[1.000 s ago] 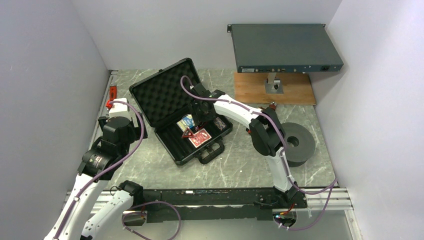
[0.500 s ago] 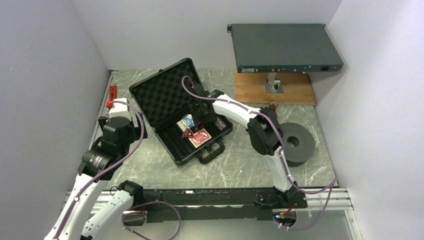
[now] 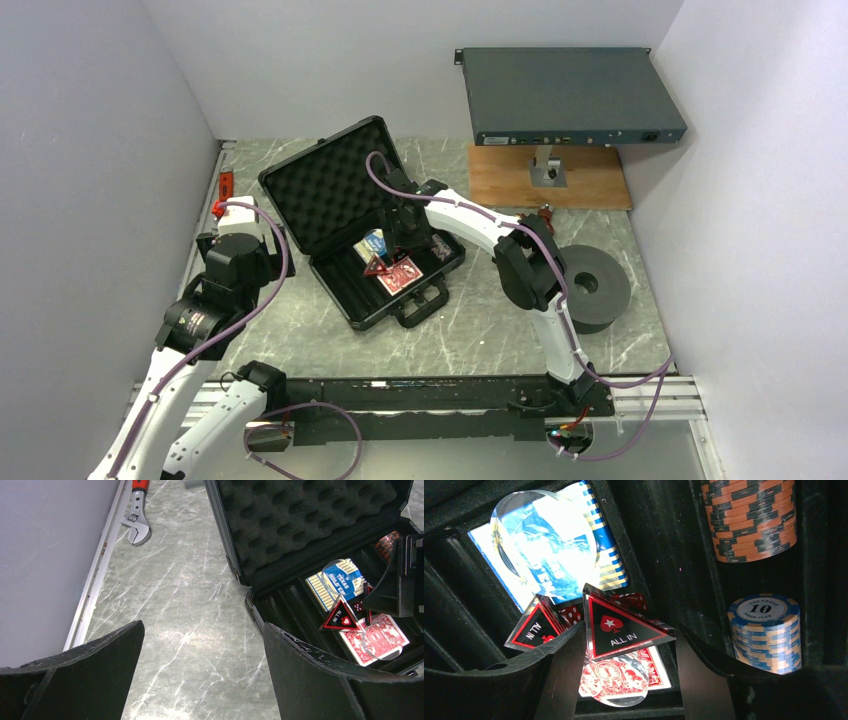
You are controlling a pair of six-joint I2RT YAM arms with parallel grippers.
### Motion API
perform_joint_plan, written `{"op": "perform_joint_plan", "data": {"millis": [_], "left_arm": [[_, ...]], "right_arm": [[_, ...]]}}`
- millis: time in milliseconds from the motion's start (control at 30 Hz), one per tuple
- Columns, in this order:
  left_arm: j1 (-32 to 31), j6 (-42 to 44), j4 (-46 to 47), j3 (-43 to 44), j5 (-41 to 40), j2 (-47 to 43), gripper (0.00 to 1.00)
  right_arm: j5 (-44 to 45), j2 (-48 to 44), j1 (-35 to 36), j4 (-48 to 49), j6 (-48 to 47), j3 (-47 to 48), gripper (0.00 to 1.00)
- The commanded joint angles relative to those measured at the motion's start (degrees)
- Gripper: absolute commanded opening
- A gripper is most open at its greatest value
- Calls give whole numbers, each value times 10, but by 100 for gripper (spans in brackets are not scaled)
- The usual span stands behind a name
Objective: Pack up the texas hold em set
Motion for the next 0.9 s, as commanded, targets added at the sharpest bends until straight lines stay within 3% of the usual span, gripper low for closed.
{"op": "perform_joint_plan", "data": {"millis": [0, 267, 467, 633, 767, 867], "left_arm": [[3, -4, 13, 6, -4, -5, 95], [3, -4, 13, 6, -5, -8, 95], [3, -4, 13, 6, -5, -8, 95], [3, -5, 13, 6, -4, -8, 95], [3, -4, 14, 6, -4, -8, 95], [4, -4, 14, 6, -4, -8, 95]], "right_arm": [[-14, 1, -2, -6, 23, 16, 0], [-17, 1, -2, -9, 38, 9, 1], [-24, -1, -2, -2, 41, 3, 20], [-31, 2, -2, -3, 41, 4, 24], [-31, -3, -2, -2, 40, 1, 40], [-28, -11, -2, 6, 39, -8, 47]]}}
